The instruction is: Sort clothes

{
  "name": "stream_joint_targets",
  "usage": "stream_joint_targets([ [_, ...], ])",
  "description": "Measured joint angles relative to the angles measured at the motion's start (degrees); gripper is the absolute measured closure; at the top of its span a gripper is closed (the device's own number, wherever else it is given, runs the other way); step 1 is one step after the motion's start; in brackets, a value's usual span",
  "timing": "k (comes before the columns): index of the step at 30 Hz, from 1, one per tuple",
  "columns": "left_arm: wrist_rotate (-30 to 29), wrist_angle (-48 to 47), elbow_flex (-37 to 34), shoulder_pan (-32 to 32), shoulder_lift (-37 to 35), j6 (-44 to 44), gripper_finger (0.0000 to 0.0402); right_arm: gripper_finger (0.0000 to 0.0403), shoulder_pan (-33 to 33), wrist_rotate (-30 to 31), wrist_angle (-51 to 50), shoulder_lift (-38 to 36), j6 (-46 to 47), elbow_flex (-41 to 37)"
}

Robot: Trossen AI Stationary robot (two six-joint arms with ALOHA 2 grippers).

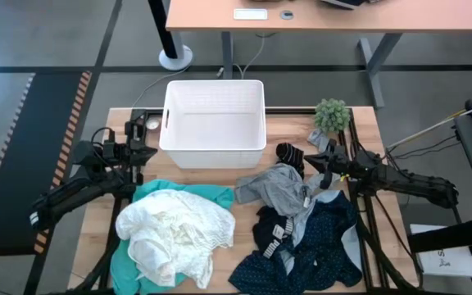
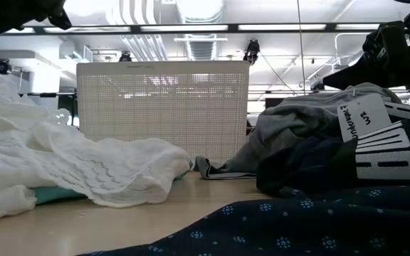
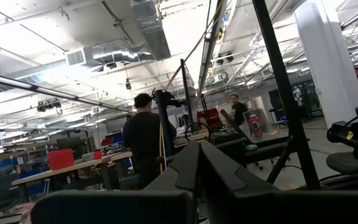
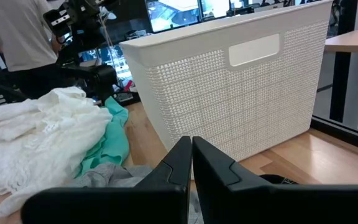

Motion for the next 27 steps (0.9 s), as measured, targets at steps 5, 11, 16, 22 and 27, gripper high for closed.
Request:
stream_joint_targets([
  [5,0.0,0.0,0.0,0.0,0.0,0.0,0.0402,0.0403,0.0,0.0,0.5,0.0,0.0,0.0],
  [11,0.0,0.0,0.0,0.0,0.0,0.0,0.0402,0.0403,0.0,0.0,3.4,0.0,0.0,0.0],
  [16,0.0,0.0,0.0,0.0,0.0,0.0,0.0402,0.0403,0.0,0.0,11.6,0.0,1.3,0.0],
  [22,0.0,0.0,0.0,0.0,0.0,0.0,0.0402,0.0403,0.2,-5.0,18.2,0.0,3.4,0.0],
  [27,0.0,0.0,0.0,0.0,0.0,0.0,0.0402,0.0403,0.2,-10.4,20.4,0.0,4.5,0.4],
])
